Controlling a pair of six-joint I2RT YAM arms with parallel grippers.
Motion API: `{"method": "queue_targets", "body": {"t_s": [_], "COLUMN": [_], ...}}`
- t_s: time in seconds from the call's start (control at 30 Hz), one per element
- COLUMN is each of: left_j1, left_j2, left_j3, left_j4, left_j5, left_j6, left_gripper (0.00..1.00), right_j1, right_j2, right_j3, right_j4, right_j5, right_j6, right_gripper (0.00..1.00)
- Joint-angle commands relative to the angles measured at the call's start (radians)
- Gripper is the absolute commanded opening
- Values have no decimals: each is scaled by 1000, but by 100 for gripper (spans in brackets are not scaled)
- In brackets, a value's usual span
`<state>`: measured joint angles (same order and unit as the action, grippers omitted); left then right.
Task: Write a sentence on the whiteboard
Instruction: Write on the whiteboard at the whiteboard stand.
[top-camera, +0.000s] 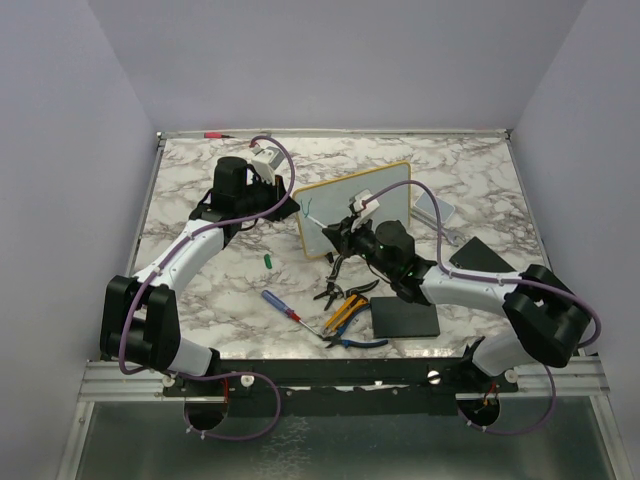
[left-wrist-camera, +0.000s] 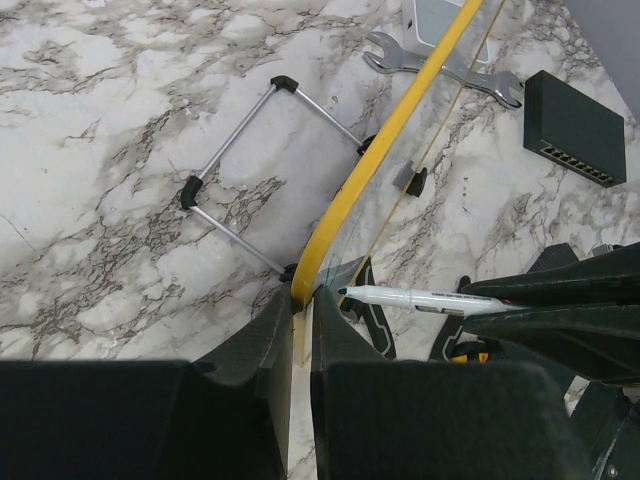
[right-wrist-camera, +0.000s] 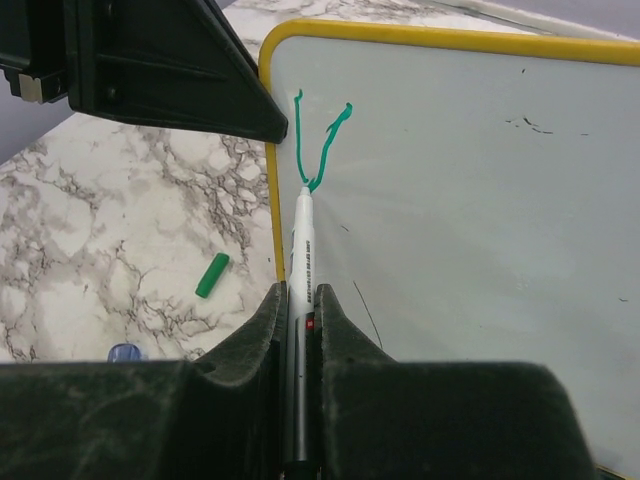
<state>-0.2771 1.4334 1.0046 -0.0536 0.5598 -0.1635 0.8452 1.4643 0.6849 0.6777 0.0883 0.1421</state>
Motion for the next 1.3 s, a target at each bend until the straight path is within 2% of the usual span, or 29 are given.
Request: {"method": "queue_targets", "body": {"t_s": [0.0,0.37,1.27], "left_j1": [-2,-2,-2], "left_j2": [-18,-19,-28], "left_j3": [19,19,19], "left_j4": [-3,-2,-2], "left_j5": [-31,-28,-31], "left_j6": [9,9,10], "left_gripper": [5,4,4], "right_j1": [8,8,14], "right_j2": [29,43,37], "right_j3": [34,32,-66], "right_j4": [-8,21,-52], "right_j5": [23,61,48], "right_j6": [3,-2,89], "right_gripper": [1,1,1]}}
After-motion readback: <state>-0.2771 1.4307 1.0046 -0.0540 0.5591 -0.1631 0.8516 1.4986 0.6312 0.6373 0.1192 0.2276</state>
